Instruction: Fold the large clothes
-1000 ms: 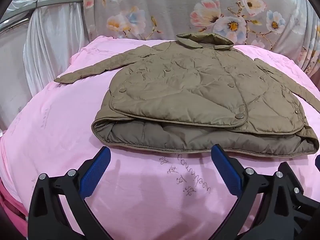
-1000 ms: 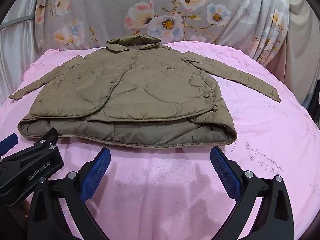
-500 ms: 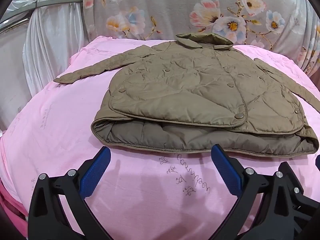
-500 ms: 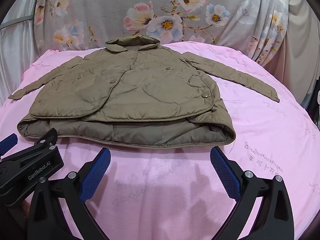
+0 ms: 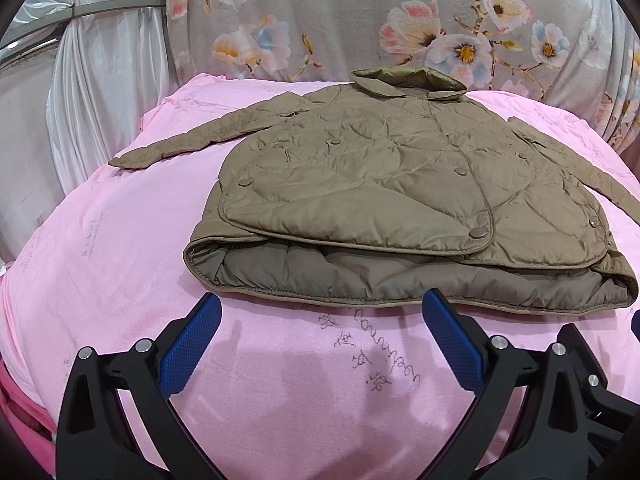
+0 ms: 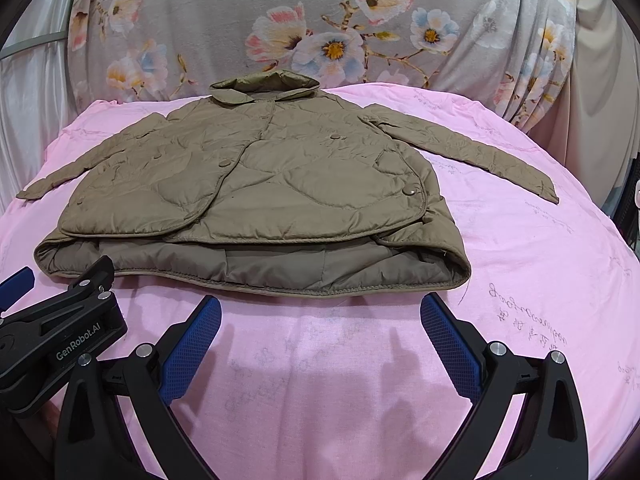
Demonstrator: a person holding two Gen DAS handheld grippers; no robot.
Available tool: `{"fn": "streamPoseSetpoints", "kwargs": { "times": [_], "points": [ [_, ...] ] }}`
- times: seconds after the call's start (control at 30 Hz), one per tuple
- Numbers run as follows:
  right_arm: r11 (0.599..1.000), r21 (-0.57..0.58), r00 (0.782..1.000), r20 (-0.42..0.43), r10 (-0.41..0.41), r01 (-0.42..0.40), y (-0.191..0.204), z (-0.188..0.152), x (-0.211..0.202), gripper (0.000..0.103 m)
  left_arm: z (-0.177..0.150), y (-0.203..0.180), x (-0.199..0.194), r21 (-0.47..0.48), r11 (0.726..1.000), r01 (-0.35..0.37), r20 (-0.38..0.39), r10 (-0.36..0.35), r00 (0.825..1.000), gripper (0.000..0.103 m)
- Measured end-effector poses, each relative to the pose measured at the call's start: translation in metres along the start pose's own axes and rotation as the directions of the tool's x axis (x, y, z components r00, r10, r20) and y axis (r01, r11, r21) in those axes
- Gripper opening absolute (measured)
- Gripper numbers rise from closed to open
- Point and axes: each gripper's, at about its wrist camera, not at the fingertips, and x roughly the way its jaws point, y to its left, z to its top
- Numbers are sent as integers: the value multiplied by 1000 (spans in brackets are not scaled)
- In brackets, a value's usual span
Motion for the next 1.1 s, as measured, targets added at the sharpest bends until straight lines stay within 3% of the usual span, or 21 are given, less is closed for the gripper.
{"fn": "streamPoseSetpoints", "kwargs": {
  "times": [1.1],
  "points": [
    [1000,2,1000,-1,-1,1,0,-2,2,98,0,0,-1,2,1000,0,4,0,1000,98]
  ]
}}
